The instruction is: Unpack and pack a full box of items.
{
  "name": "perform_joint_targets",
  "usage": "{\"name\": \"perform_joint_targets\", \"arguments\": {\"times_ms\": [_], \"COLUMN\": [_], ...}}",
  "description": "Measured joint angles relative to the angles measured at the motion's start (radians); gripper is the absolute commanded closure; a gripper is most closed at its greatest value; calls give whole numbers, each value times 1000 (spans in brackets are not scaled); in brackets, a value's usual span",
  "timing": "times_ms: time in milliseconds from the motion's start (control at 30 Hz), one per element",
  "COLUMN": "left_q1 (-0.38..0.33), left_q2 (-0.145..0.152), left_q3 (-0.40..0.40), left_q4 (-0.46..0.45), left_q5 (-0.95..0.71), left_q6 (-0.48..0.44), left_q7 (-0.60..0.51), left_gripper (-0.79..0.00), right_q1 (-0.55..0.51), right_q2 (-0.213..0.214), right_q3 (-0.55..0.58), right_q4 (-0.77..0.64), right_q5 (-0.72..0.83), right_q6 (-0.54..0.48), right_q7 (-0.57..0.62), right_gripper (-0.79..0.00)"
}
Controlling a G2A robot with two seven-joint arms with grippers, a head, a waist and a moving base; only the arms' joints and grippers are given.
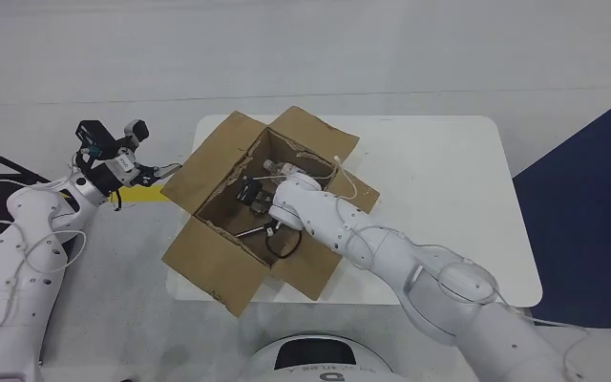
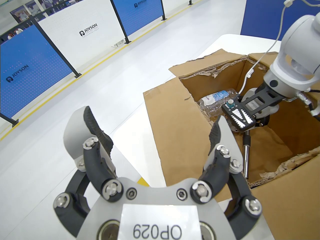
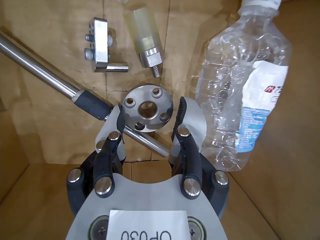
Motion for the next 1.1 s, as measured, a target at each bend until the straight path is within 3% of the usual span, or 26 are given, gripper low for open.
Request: {"name": "perform_joint_targets", "arguments": {"times_ms": [167,367,500,800,1100], "left_q1": [0,0,0,0,0], "left_q2": [0,0,0,0,0], "left_q3": [0,0,0,0,0], "left_q4": [0,0,0,0,0], "left_q5": [0,0,0,0,0], "left_q6": [0,0,0,0,0], "left_q7": [0,0,0,0,0], "left_gripper": [-785,-785,-785,-785,-785], "right_q1": [9,15,20,0,-89], "right_q2": [-31,-67,-86,-82,-11], "right_q3": [2,-4,-1,26,95], "right_q4": [57,123,152,84,-156], "right_q5": [12,8,7,-41,-166], "right_q6": [-6,5,10,61,155], "right_q7": [-16,-24,-33,-57,-21], "right_gripper": [-440,-342,0,0,0]}}
